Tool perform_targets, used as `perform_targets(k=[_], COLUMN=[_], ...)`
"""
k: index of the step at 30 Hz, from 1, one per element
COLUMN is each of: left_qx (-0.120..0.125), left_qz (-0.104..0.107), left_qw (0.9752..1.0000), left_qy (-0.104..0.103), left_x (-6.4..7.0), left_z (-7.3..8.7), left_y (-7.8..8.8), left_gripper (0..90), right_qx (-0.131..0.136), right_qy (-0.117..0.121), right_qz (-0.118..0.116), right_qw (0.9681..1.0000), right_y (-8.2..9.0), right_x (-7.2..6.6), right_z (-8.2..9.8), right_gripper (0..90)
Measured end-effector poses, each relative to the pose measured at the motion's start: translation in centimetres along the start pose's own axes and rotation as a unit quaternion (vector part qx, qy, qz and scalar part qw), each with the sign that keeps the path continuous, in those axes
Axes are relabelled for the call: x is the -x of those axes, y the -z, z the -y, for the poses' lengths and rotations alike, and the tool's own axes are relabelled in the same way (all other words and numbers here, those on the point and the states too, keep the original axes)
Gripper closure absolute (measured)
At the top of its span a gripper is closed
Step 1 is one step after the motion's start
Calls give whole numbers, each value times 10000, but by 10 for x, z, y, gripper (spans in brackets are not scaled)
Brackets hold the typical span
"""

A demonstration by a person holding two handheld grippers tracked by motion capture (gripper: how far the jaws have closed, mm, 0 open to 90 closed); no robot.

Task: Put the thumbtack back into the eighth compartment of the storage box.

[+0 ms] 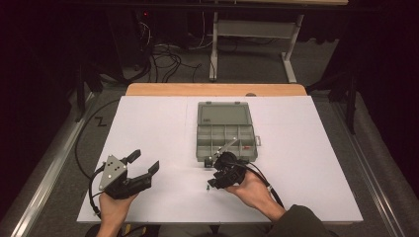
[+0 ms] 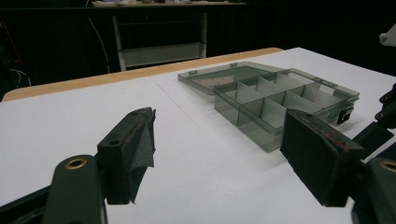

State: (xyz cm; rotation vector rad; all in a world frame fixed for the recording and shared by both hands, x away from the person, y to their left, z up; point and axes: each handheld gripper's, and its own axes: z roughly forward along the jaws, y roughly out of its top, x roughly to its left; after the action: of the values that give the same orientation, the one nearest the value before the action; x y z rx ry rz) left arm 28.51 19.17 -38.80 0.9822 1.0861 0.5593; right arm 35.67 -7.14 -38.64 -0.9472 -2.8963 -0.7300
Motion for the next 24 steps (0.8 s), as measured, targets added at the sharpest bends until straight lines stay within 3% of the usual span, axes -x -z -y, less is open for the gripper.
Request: perform_targets(k=[2,14,24], left_qx=[2,12,12], left_qz=[2,-10,4], left_qw=[10000,10000,10000], left_qy=[8,0,-7], left_x=[0,0,1], left_z=[0,0,-1], left_y=[0,0,1], left_gripper=[264,266,265], right_qx=[-58,-299,-471], right_qy=[100,186,226], right_qz=[3,-27,85], right_qw=[9999,9994,9986], right_y=[-2,-16,-25], right_x=[-1,-10,-12], right_z=[-2,-8,-11], right_gripper=[655,651,649])
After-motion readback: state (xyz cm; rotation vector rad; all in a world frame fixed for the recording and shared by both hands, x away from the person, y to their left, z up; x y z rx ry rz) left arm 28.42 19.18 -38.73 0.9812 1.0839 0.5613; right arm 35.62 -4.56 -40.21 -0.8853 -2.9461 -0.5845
